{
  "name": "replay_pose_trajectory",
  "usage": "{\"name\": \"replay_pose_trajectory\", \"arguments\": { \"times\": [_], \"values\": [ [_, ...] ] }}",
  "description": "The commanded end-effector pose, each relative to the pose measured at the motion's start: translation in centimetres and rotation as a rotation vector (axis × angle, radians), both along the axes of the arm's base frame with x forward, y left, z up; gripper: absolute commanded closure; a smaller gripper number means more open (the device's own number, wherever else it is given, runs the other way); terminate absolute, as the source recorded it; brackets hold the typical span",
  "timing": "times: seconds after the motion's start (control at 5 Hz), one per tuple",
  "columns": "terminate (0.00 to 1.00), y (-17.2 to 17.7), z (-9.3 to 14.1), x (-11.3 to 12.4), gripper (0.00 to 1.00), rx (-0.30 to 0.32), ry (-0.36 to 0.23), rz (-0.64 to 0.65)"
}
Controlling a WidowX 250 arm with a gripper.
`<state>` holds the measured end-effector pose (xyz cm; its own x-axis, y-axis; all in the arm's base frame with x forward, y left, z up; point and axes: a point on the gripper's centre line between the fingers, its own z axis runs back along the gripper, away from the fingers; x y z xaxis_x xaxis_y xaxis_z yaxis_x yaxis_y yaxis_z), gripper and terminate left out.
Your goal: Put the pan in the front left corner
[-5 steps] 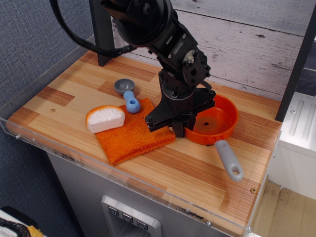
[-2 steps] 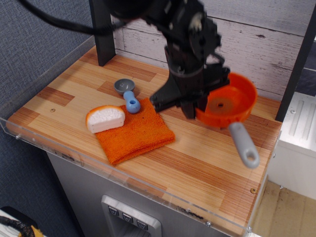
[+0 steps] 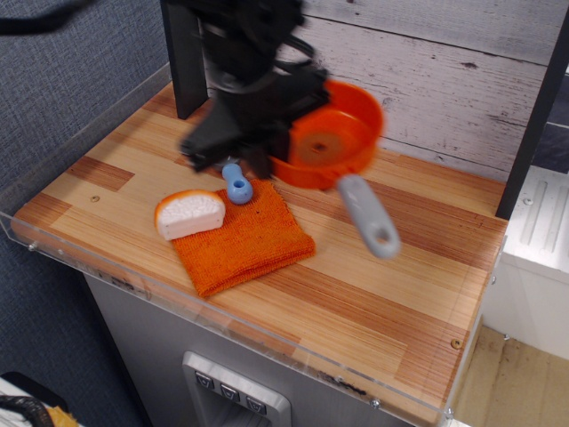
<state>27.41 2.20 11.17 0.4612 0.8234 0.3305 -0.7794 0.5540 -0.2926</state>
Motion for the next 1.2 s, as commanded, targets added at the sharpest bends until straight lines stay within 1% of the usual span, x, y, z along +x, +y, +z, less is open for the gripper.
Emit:
{"name": "replay_pose_trajectory", "arguments": {
  "times": [0.0,0.4,0.8,1.0],
  "values": [
    [0.0,4.9,0.7,-3.2,1.0,0.052,-0.001,0.125],
    [0.0,9.7,-1.9,-4.5,1.0,0.101,0.063,0.209],
    [0.0,14.8,-3.9,-4.1,1.0,0.121,0.105,0.294],
    [0.0,16.1,-4.7,-3.8,1.0,0.12,0.131,0.308]
  ]
}}
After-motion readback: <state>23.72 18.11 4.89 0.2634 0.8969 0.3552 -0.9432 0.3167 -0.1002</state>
